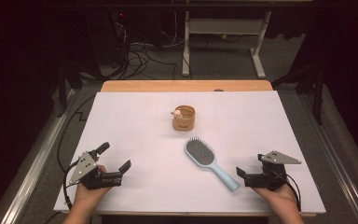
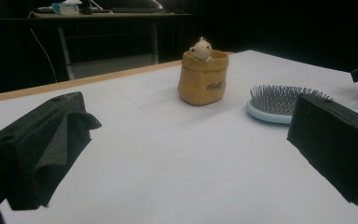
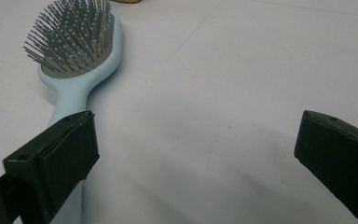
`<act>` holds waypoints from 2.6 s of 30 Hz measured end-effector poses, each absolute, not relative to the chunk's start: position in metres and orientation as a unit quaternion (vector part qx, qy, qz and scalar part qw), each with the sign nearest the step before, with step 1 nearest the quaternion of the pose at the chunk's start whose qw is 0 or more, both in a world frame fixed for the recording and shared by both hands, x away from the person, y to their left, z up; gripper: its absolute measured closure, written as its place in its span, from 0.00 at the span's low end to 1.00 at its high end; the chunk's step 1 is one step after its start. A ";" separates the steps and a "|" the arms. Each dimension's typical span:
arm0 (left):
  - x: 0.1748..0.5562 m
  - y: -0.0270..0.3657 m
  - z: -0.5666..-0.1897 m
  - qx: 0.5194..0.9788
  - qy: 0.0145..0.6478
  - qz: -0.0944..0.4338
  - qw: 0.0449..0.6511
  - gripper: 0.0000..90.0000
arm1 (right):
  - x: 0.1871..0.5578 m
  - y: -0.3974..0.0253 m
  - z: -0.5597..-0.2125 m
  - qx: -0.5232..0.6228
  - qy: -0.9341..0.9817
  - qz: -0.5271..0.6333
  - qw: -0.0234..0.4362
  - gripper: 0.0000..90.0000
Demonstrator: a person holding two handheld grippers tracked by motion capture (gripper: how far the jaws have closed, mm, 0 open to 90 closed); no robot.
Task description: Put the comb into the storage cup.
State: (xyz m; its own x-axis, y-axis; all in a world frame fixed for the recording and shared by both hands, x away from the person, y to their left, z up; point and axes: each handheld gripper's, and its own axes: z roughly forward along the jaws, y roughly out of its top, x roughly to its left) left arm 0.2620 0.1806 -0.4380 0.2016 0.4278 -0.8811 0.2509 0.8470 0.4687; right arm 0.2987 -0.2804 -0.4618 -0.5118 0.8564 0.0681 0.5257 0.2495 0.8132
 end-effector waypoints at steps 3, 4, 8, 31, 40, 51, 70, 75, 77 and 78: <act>0.262 0.181 -0.438 0.270 0.629 0.061 0.727 0.00 | 0.298 -0.281 -0.461 0.451 0.762 0.417 0.204 0.00; 0.262 0.181 -0.438 0.270 0.628 0.061 0.727 0.00 | 0.298 -0.281 -0.461 0.452 0.762 0.417 0.203 0.00; 0.262 0.180 -0.438 0.271 0.627 0.063 0.728 0.00 | 0.298 -0.281 -0.461 0.449 0.763 0.417 0.205 0.00; 0.263 0.175 -0.443 0.289 0.625 0.062 0.722 0.00 | 0.307 -0.282 -0.457 0.464 0.781 0.367 0.200 0.00; 0.264 0.176 -0.442 0.284 0.629 0.051 0.721 0.00 | 0.313 -0.280 -0.460 0.463 0.802 0.334 0.177 0.00; 0.265 0.176 -0.441 0.285 0.631 0.046 0.720 0.00 | 0.319 -0.276 -0.458 0.458 0.818 0.309 0.160 0.00; 0.263 0.175 -0.441 0.287 0.628 0.040 0.722 0.00 | 0.324 -0.271 -0.453 0.440 0.848 0.261 0.142 0.01; 0.263 0.175 -0.441 0.287 0.628 0.041 0.722 0.00 | 0.323 -0.269 -0.450 0.439 0.849 0.263 0.129 0.01; 0.263 0.175 -0.441 0.286 0.628 0.040 0.722 0.00 | 0.323 -0.267 -0.447 0.433 0.851 0.267 0.127 0.01; 0.263 0.175 -0.441 0.286 0.628 0.041 0.722 0.00 | 0.323 -0.267 -0.447 0.433 0.851 0.267 0.127 0.01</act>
